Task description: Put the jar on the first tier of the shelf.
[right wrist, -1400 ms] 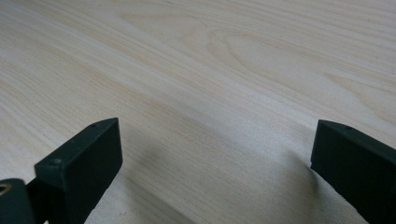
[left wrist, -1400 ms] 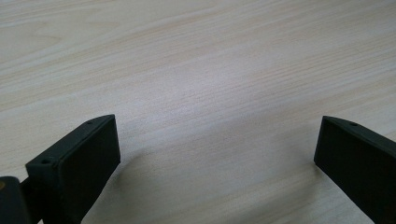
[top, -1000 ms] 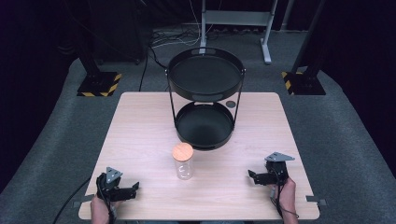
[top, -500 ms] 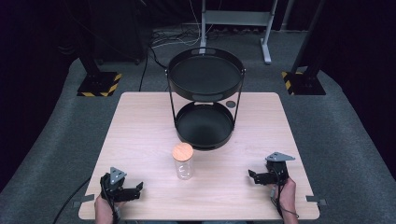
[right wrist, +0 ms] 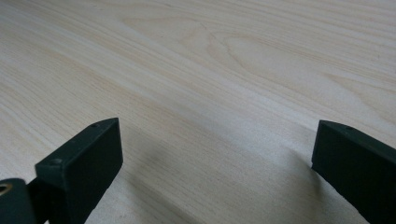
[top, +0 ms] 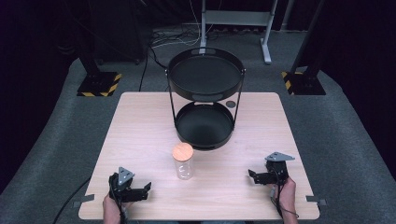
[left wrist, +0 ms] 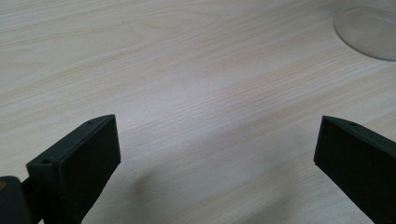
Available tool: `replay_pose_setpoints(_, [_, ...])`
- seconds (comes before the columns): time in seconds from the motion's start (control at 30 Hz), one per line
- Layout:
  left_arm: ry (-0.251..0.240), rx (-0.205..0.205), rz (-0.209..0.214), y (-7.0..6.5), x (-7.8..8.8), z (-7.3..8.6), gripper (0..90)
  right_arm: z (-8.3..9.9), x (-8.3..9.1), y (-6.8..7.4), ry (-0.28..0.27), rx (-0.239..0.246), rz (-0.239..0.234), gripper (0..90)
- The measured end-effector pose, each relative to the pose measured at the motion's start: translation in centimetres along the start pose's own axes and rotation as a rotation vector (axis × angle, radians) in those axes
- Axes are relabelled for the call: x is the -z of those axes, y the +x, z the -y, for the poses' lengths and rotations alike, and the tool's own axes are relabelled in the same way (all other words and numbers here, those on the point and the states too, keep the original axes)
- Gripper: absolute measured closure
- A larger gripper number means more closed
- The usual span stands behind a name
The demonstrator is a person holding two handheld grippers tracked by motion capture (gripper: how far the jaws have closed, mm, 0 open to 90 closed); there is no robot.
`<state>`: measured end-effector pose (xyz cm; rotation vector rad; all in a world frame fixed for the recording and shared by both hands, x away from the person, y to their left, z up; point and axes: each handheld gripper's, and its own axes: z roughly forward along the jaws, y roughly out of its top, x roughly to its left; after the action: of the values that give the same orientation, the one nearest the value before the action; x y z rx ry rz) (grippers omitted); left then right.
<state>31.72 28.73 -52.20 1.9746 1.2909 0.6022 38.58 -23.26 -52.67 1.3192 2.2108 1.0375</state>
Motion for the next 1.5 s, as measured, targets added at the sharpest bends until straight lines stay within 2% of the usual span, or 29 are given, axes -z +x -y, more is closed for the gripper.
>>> replay_pose_setpoints(0.53, [-0.013, -0.006, 0.025, -1.3, 0.3, -0.4, 0.3, 0.0, -0.1, 0.0, 0.009, 0.004, 0.000, 1.7])
replay_pose_setpoints(0.73, [-0.017, -0.028, 0.034, -2.0, 0.2, -0.7, 0.3, -0.1, -0.2, 0.2, 0.021, 0.016, 0.010, 1.8])
replay_pose_setpoints(0.97, [-0.030, -0.035, 0.046, -2.7, 0.3, -1.1, 0.2, -0.1, -0.2, 0.2, 0.023, 0.016, 0.007, 1.9])
replay_pose_setpoints(1.5, [-0.025, -0.056, 0.074, -3.9, -0.3, -1.8, 0.3, -0.1, -0.2, 0.2, 0.024, 0.018, 0.009, 1.9])
